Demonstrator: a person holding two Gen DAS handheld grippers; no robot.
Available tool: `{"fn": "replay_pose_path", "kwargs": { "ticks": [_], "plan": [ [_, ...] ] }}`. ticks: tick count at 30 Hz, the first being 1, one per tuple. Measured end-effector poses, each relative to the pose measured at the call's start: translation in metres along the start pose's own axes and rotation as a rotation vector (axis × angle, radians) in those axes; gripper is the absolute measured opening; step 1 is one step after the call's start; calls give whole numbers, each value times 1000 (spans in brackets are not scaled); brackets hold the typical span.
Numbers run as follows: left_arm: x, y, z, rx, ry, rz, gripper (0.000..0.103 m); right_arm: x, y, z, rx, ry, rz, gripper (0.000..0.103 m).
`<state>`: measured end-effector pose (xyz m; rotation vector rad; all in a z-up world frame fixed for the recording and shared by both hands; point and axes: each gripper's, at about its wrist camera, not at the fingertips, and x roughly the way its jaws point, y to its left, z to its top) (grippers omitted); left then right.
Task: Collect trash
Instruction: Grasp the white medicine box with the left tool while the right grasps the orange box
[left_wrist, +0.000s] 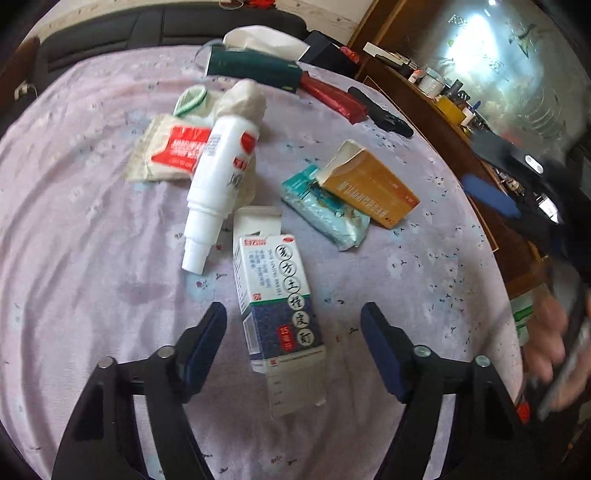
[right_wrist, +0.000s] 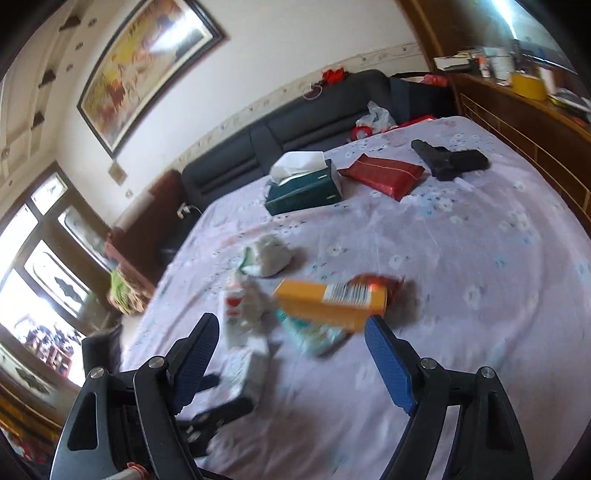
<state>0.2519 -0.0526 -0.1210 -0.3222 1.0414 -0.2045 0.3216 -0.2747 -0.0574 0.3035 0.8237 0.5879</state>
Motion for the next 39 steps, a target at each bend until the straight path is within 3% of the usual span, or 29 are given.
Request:
{"fn": "replay_pose_path", "kwargs": {
  "ticks": [2,8,10,14,21,29,32,34,39],
  "plan": [
    [4,5,-3,-18,39,-10,41,18,-6,14,-24,28,-7,85],
    [-10,14,-3,-51,-2,-36,37,79,-33,33,-15,155,13,85],
    [-17,17,-2,-60,-22,-37,37,87,-38,29,-8,185,14,85],
    [-17,19,-3,-73,-8,-46,37,79,-32,5,-10,245,109,85],
    [-16,9,-1,-41,-17,-36,37,76,0,-27,-191,254,-53,85],
    [-13,11,-1,-49,-16,-30,37,87,16,-22,-365,288,-133,86],
    [-13,12,-1,-52,-20,-24,37,91,12,-13,-359,283,-86,89],
    [-13,14,0,-61,-17,-27,37,100,4,-11,-335,325,-49,89],
    [-15,14,0,-67,-17,-31,37,94,1,-26,-312,369,45,89]
  ]
}}
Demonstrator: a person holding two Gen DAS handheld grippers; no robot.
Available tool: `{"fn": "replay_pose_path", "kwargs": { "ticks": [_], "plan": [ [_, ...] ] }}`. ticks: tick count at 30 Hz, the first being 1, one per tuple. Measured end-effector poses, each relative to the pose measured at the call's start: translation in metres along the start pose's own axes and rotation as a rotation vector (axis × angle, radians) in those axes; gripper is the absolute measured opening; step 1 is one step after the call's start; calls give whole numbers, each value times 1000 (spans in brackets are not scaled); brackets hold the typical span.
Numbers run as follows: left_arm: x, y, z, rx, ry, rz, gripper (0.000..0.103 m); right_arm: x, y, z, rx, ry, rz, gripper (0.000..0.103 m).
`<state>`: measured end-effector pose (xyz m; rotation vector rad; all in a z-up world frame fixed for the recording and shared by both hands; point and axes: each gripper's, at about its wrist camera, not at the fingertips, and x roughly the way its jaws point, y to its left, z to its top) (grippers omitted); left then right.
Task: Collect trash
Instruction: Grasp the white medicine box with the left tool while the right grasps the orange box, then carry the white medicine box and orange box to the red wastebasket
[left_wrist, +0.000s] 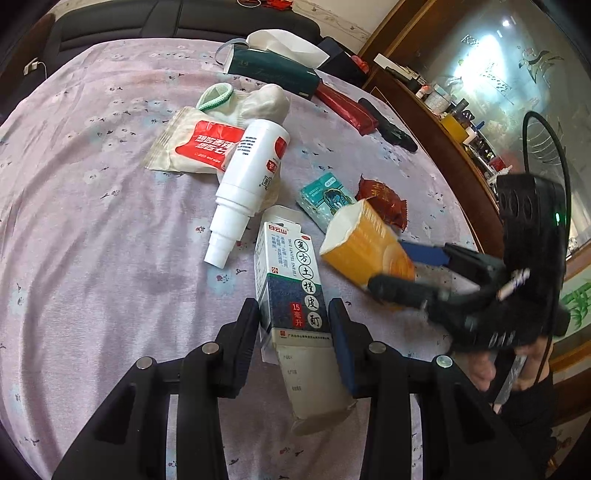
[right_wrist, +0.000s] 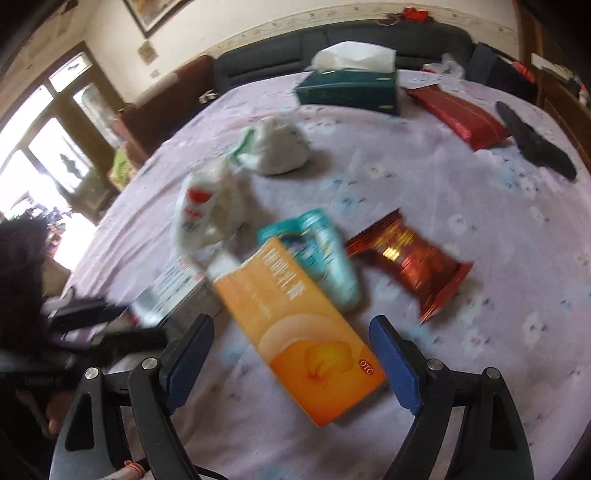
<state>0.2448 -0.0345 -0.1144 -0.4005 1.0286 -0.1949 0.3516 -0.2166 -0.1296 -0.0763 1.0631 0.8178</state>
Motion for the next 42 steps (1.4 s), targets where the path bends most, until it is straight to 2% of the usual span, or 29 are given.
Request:
{"fn": "replay_pose_path", "kwargs": {
  "ticks": [3,4,6,7,8,11,13,16,18,21,26,30,33,37,42],
  "plan": [
    [0,-1,-1,6,5,0,37,5,14,-10,-45,26,-3,89],
    [0,-1,-1,6,4,0,37,9,18,-12,-62,34,-32,88],
    [-2,-1,0,4,-2,0,37,16,23,-15,-60,57,-81,76],
    [-3,0,0,2,-5,-2,37,16,26,-17,-63,59,-95,65],
    [-4,-1,0,1,-9,-5,37,13,31,-20,-64,57,-125,58],
    [-7,-4,-2,11,-20,-7,37,0,36,-32,-31,42,-144,55],
    [-10,-8,-4,26,-27,-14,37,-14,39,-45,14,19,-167,54],
    [-17,-17,-7,59,-57,-23,37,-44,40,-70,158,-49,-185,54],
    [-21,-27,-11,94,-80,-32,36,-77,43,-99,288,-142,-185,54],
    [-26,-38,-22,120,-54,-57,36,-115,59,-136,403,-265,-164,54],
    [-56,-44,-56,162,-71,-36,32,-157,91,-178,471,-401,-135,54],
    [-73,-38,-76,181,-72,-23,31,-172,113,-197,494,-469,-134,54],
    [-82,-28,-87,170,-49,-62,31,-182,123,-207,513,-515,-128,54],
    [-83,-23,-100,183,-15,-70,33,-199,135,-222,520,-563,-150,54],
    [-60,-26,-107,214,66,-33,36,-211,143,-243,547,-597,-159,54]
  ]
}}
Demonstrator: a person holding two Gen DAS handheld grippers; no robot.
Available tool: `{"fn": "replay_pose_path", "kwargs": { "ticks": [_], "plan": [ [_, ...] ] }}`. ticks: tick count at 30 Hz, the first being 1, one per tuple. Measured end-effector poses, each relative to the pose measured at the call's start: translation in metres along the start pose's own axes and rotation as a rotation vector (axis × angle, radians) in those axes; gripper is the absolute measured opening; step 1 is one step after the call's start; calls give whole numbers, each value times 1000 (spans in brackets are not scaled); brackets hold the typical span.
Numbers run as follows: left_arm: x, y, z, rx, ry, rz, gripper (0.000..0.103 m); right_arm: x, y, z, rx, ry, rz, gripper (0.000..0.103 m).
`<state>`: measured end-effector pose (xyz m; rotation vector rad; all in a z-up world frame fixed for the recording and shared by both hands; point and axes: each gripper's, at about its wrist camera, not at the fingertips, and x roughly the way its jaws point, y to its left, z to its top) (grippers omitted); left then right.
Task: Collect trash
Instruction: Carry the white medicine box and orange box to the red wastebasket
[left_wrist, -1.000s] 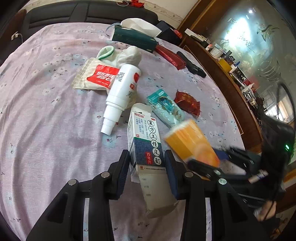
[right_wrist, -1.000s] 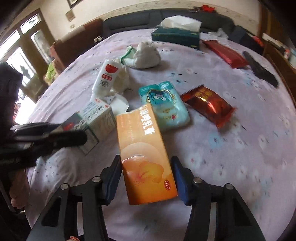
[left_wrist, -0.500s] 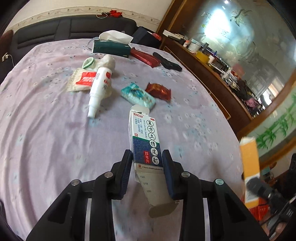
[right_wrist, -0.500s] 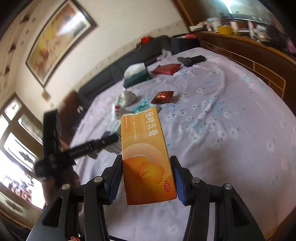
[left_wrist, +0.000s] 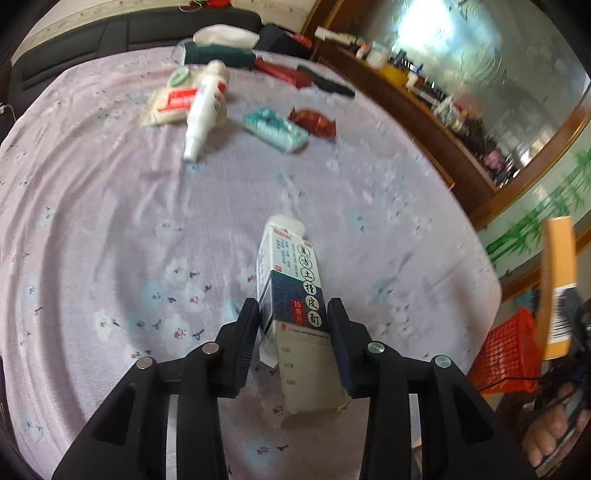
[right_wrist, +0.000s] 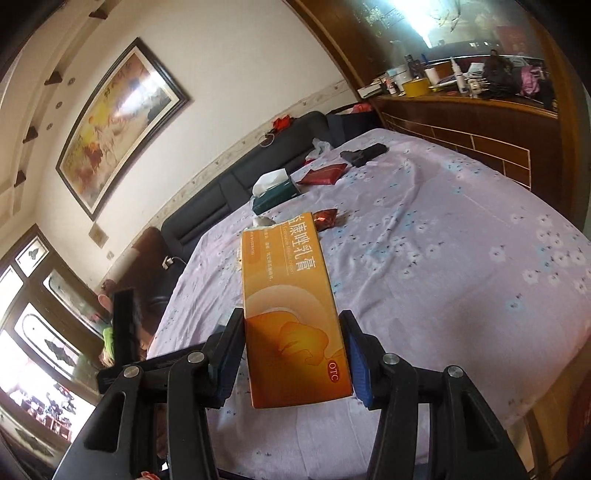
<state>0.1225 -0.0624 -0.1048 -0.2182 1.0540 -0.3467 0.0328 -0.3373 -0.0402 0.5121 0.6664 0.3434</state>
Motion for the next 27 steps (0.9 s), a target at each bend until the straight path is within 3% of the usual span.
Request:
{"fn": "replay_pose_path", "kwargs": {
  "ticks": [5,12,23,27],
  "plan": [
    [24,-5,-4,30,39,69,31,-9,-9,-5,32,-18,11,54],
    [-3,-25,-7,43,-43,23,31,-41,-20,-10,55,-80,12,54],
    [-75,-150,-24,260,-219,-65,31,-134,-25,-21,61,-264,-53,54],
    [-93,-184,-32,320,-243,-122,31,-172,-20,-26,59,-330,-98,54]
  ]
}}
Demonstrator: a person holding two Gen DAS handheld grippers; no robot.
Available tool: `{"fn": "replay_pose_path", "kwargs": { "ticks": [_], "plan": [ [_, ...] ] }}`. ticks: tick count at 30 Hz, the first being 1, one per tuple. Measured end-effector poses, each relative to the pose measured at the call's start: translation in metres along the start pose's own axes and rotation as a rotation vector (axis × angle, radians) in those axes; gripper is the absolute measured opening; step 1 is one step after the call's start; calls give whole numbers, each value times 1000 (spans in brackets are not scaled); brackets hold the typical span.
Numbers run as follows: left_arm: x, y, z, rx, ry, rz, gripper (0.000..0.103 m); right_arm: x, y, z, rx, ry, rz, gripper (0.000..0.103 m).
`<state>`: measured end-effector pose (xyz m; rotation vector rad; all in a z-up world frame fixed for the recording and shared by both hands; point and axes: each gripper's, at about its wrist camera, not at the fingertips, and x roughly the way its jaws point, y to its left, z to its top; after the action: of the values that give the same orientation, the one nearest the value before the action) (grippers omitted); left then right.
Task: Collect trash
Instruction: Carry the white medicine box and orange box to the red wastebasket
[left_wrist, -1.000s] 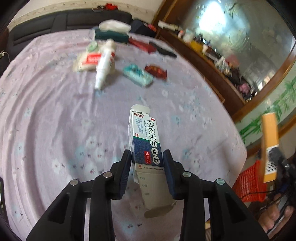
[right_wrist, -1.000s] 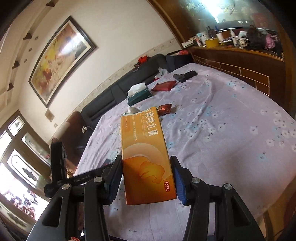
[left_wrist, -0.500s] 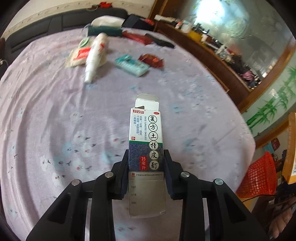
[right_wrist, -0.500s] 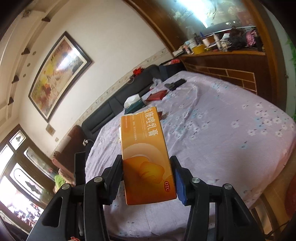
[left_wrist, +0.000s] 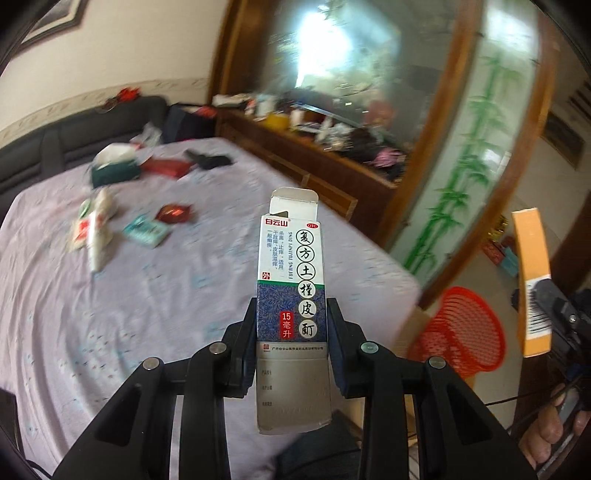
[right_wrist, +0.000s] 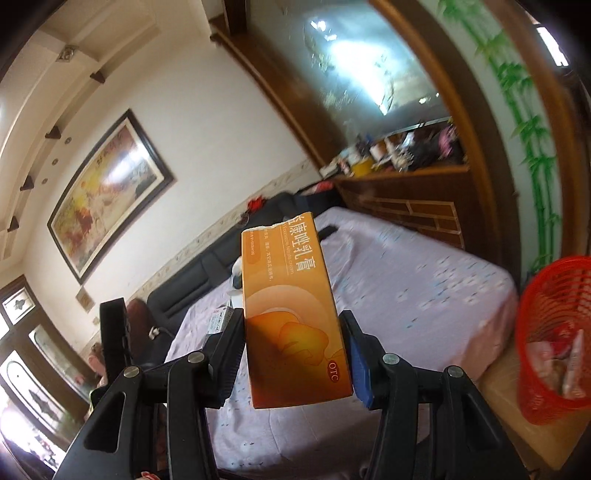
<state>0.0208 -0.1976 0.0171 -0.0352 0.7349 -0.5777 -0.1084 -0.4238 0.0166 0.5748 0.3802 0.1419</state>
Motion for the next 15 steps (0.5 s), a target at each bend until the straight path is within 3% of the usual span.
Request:
{"fn": "replay_pose_path", "kwargs": {
  "ticks": [6,15],
  "plan": [
    [-22,-56,6,94,-64,-80,31,-55,3,7,-14,-102,-80,54],
    [-42,-114,1,166,-80,-228,31,-122,4,6,8,-210,-244,54]
  ]
}}
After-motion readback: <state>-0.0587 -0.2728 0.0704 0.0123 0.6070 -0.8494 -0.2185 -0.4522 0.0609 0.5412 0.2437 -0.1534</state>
